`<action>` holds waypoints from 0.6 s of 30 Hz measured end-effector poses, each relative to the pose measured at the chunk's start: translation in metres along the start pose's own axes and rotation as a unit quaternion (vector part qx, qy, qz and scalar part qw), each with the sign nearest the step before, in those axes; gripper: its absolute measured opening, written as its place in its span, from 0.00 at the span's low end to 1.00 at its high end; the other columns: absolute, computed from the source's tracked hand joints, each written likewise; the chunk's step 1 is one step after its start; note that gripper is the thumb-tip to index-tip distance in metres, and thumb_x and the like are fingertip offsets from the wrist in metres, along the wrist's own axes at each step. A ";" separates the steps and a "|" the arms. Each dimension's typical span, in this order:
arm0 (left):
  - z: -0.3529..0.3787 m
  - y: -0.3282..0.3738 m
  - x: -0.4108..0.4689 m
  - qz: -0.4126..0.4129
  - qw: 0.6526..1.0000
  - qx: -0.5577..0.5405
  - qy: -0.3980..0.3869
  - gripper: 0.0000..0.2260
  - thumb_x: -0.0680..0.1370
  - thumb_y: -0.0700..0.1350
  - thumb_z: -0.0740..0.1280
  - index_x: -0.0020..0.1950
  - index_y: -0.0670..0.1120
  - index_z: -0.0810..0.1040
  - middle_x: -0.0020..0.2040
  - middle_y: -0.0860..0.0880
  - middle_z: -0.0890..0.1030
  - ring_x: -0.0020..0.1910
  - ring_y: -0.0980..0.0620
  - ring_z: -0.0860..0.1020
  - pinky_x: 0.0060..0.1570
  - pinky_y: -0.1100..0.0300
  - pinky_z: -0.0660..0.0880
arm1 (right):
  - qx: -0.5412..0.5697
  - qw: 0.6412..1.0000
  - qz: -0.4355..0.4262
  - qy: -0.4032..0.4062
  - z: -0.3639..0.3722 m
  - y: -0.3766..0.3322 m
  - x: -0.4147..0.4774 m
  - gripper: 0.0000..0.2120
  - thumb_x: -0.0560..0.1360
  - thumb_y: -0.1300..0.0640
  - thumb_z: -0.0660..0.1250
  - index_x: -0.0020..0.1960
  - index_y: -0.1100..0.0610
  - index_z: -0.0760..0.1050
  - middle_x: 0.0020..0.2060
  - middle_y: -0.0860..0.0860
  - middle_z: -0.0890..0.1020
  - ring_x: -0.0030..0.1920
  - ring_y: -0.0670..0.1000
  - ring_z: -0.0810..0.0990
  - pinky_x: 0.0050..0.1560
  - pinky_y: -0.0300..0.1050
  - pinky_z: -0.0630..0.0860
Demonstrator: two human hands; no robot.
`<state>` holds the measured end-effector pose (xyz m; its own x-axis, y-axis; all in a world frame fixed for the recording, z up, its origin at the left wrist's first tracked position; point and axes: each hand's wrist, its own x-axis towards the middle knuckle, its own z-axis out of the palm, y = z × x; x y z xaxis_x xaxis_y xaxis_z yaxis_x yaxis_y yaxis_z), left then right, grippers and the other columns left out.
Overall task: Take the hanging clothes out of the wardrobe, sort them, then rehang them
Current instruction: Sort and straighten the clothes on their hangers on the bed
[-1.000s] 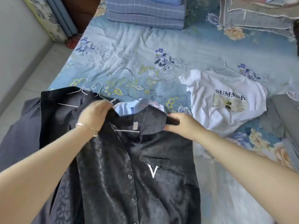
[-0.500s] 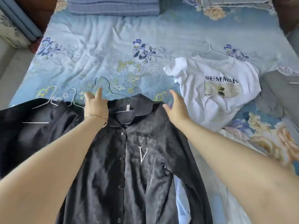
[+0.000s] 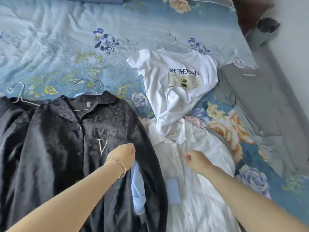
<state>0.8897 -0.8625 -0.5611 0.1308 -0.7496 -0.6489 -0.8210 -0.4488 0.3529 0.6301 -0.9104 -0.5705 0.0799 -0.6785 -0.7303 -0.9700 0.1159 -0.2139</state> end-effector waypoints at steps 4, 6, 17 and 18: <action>0.016 0.052 0.012 -0.021 0.999 0.029 -0.002 0.10 0.80 0.40 0.52 0.49 0.46 0.73 0.51 0.48 0.78 0.45 0.46 0.73 0.47 0.58 0.71 | -0.009 0.999 0.024 0.036 -0.032 0.061 0.015 0.13 0.78 0.61 0.58 0.60 0.58 0.76 0.60 0.53 0.78 0.59 0.53 0.76 0.58 0.43 0.72; 0.030 0.069 0.017 -0.039 0.999 0.010 0.009 0.11 0.80 0.42 0.52 0.50 0.45 0.74 0.49 0.47 0.78 0.44 0.46 0.74 0.46 0.59 0.71 | -0.040 0.997 0.029 0.052 -0.044 0.084 0.034 0.14 0.78 0.61 0.58 0.62 0.57 0.75 0.61 0.53 0.77 0.60 0.54 0.76 0.57 0.44 0.73; 0.106 0.127 0.028 -0.124 0.978 -0.094 0.136 0.10 0.79 0.43 0.58 0.56 0.48 0.77 0.50 0.51 0.80 0.47 0.50 0.77 0.50 0.59 0.74 | -0.122 0.981 -0.144 0.037 -0.047 0.088 0.161 0.36 0.76 0.52 0.64 0.77 0.52 0.48 0.74 0.51 0.61 0.72 0.56 0.64 0.68 0.50 0.62; 0.110 0.129 0.028 -0.133 0.975 -0.100 0.145 0.10 0.79 0.43 0.58 0.55 0.49 0.77 0.48 0.52 0.79 0.45 0.51 0.77 0.48 0.60 0.74 | -0.122 0.980 -0.150 0.040 -0.044 0.086 0.167 0.37 0.75 0.50 0.65 0.77 0.51 0.48 0.73 0.51 0.63 0.71 0.56 0.65 0.68 0.52 0.63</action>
<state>0.7264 -0.8878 -0.6080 0.4992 -0.6871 -0.5279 -0.6163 -0.7098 0.3411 0.5496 -1.0456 -0.6824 0.3610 -0.7116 -0.6028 -0.9325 -0.2684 -0.2416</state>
